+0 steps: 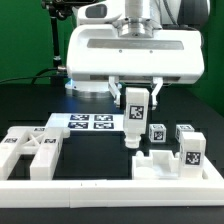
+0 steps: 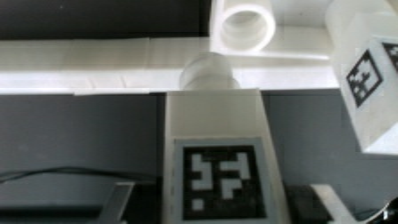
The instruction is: Assemble chair
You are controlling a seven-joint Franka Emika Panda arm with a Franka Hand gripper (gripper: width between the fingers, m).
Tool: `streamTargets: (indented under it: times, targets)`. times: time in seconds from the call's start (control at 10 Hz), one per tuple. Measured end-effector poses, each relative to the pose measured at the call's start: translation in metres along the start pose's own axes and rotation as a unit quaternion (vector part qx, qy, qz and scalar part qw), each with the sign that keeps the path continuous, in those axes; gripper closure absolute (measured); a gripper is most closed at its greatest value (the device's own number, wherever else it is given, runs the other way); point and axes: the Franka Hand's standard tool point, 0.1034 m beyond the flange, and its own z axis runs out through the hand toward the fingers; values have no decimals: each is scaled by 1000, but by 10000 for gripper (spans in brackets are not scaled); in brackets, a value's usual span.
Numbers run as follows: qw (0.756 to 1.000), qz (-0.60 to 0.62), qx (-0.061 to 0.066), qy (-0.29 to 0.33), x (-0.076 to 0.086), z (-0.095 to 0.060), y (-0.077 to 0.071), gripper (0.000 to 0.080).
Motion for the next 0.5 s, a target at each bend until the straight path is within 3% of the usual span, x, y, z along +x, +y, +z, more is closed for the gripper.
streamTargets:
  times: [0.3, 0.5]
  targets:
    - [1000, 3, 10, -4, 15, 15, -9, 514]
    - [1000, 0, 9, -6, 7, 25, -12, 514]
